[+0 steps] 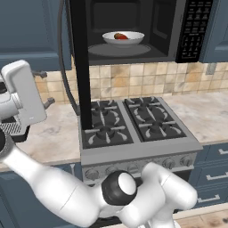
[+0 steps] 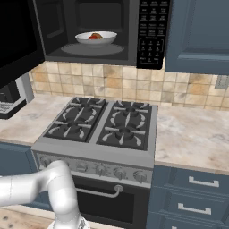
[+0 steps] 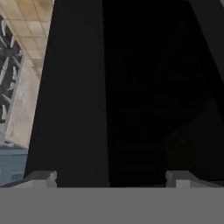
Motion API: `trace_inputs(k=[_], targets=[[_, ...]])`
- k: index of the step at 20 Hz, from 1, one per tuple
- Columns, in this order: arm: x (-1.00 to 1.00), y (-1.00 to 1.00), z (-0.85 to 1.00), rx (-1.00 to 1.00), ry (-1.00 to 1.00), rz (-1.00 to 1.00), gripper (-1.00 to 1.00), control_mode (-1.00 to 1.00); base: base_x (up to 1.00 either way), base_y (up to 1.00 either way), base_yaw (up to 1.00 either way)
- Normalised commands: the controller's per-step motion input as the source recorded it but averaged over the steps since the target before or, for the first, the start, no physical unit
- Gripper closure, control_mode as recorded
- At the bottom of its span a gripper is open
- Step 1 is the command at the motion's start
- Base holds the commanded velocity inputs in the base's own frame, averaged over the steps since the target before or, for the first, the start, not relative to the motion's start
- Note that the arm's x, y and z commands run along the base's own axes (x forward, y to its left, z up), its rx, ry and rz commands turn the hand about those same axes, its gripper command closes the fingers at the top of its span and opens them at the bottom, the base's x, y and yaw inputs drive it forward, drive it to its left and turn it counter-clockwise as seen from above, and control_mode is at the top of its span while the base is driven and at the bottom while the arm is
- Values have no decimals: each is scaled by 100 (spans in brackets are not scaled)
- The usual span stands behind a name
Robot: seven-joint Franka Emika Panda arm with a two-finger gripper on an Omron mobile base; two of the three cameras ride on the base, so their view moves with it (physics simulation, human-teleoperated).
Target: Place the bowl containing the bell pepper and potato in the microwave. Close the microwave door and press the start button to microwave the meal.
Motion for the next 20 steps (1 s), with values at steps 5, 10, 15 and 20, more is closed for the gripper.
trace_inputs(k=[5,10,15,20], targets=[[33,-7,0,-7,0,-15,-100,-100,0,0,0],[0,-37,0,-7,0,-16,-100,-100,0,0,0],[0,-51,5,-4,0,-15,-100,-100,0,0,0],[0,-55,29,-1,-3,-13,-100,-100,0,0,0]])
